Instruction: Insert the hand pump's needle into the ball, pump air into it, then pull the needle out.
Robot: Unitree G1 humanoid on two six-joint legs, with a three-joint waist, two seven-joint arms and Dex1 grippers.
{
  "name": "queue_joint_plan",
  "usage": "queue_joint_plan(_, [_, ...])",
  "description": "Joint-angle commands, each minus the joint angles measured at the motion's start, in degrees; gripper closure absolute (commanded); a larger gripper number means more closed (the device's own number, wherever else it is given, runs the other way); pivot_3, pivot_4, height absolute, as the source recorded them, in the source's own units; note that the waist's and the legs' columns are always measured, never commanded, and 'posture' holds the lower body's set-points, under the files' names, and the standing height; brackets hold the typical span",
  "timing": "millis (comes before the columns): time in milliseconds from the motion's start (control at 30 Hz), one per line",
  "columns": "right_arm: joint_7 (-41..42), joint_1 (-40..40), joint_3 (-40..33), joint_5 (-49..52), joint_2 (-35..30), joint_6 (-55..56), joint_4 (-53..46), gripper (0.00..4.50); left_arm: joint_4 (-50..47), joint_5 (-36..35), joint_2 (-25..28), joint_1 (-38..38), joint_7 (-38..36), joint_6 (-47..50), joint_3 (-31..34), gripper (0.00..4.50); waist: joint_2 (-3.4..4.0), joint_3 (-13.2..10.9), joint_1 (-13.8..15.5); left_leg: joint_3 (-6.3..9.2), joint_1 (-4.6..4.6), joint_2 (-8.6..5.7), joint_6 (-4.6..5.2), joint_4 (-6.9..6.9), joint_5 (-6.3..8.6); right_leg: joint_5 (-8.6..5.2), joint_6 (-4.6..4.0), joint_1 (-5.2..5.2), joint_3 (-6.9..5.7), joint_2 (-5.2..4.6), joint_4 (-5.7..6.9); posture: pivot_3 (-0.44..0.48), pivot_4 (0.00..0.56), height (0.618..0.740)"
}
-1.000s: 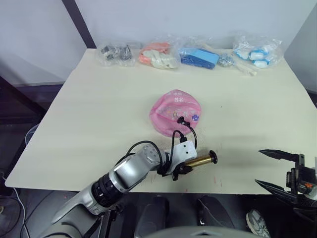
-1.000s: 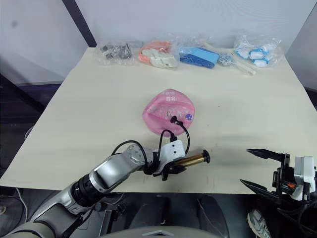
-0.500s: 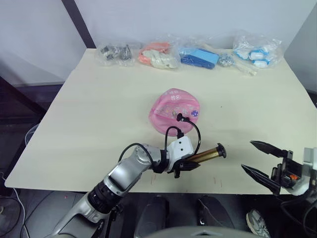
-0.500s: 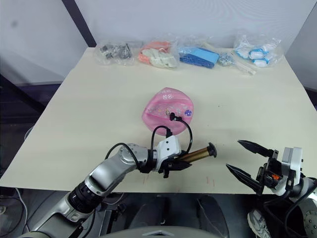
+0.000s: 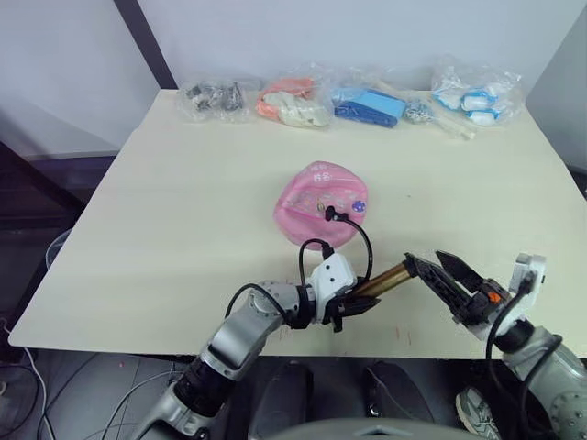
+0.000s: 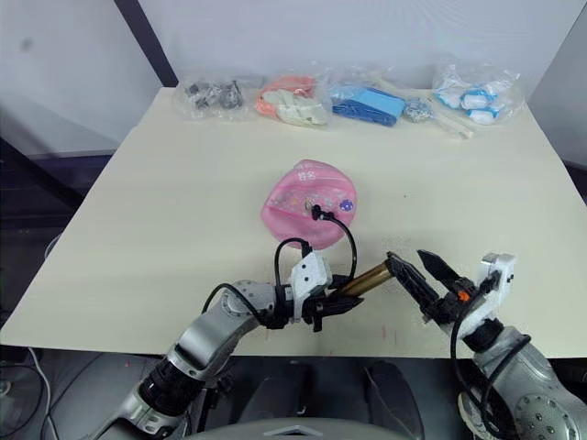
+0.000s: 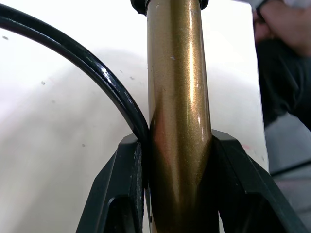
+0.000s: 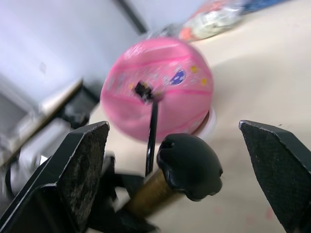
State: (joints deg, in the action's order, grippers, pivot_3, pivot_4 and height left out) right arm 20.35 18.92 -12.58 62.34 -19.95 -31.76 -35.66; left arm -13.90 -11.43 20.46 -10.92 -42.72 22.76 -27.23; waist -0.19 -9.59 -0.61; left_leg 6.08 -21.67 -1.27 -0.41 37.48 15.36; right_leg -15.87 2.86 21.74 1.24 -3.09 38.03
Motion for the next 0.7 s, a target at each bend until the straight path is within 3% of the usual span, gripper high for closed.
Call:
queue_joint_plan(33, [-6.7,-1.7,-0.4,4.9,1.3,-1.5,-1.9,0.00,-0.8,-0.7,-1.9,0.7,0.7,-2.7,1.6,3.15,0.00,0.0,0.0,-0.03,0.00,-0.01,0.00,0.00,0.00,0.00,0.00,0.00,-0.03,0.00,-0.01,0.000,0.150,0.740])
queue_joint_plan(400, [-18.2,-4.5,1.2,16.0,3.7,-3.8,-1.3,0.00,0.0,1.0,-4.1,1.8,2.3,-3.5,1.3,3.15,0.01,0.0,-0.1,-0.05,0.01,0.00,0.03,-0.01,0.01,0.00,0.00,0.02,-0.11,0.06,0.02,0.000,0.150,0.740])
queue_joint_plan(700, [-20.9,-5.5,3.1,16.3,4.6,-3.3,-1.0,0.00,-0.4,1.3,-4.6,2.2,3.3,-2.9,1.4,3.15,0.01,0.0,-0.2,-0.06,0.00,-0.01,0.04,-0.01,0.02,0.00,0.00,0.03,-0.10,0.07,0.01,0.000,0.150,0.740])
